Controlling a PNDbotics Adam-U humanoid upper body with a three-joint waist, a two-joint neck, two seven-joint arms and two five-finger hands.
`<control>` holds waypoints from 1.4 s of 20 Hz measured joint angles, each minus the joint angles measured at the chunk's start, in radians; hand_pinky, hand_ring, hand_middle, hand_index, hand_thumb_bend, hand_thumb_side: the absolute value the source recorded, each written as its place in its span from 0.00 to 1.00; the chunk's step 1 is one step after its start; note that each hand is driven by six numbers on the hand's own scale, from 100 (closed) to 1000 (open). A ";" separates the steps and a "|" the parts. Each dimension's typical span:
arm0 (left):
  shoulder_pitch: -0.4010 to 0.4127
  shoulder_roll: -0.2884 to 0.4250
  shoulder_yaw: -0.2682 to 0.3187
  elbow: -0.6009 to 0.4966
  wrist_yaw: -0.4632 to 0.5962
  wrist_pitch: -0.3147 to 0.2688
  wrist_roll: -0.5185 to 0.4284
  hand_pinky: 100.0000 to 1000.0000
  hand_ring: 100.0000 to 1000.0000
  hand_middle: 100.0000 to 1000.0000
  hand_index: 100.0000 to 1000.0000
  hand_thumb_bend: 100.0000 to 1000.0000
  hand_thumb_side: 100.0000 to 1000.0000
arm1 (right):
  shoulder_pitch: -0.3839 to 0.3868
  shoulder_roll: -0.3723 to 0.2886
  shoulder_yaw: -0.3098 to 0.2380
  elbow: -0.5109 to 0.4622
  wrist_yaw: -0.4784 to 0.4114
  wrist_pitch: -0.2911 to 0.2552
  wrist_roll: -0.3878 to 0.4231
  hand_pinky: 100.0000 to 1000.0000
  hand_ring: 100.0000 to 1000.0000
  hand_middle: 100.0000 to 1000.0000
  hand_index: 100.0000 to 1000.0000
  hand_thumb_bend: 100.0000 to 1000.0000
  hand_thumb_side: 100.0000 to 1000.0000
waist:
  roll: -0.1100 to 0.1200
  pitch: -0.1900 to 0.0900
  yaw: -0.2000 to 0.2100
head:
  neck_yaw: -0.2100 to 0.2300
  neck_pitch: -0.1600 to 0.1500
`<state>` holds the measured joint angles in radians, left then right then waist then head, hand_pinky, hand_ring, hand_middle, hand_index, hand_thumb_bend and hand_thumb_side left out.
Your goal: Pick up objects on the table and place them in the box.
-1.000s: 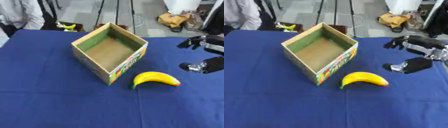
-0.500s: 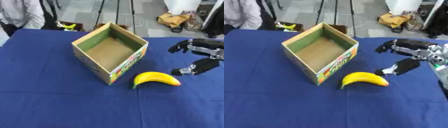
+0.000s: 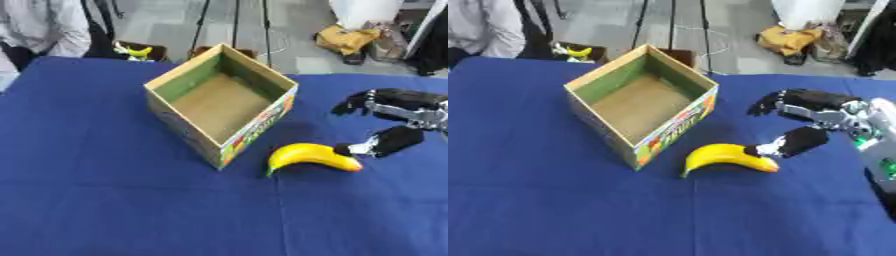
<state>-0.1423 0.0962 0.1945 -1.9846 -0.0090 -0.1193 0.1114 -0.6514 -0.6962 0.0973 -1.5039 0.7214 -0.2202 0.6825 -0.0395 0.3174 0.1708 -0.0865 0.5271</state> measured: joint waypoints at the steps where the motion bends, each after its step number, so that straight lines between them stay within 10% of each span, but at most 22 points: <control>1: 0.000 0.000 0.000 0.000 0.000 0.000 0.000 0.15 0.24 0.34 0.41 0.00 1.00 | 0.000 0.005 0.003 0.000 0.011 -0.001 -0.001 0.73 0.83 0.79 0.91 0.40 0.71 | 0.000 0.000 0.000 | -0.001 0.000; 28: 0.000 0.000 -0.001 0.000 0.000 -0.001 -0.012 0.15 0.24 0.34 0.41 0.00 1.00 | -0.020 0.069 0.055 0.057 0.241 -0.037 -0.114 0.70 0.83 0.81 0.90 0.29 0.67 | 0.003 0.015 0.008 | -0.018 -0.010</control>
<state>-0.1422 0.0962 0.1931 -1.9846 -0.0094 -0.1201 0.0991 -0.6714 -0.6276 0.1525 -1.4470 0.9622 -0.2569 0.5689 -0.0369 0.3320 0.1793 -0.1046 0.5172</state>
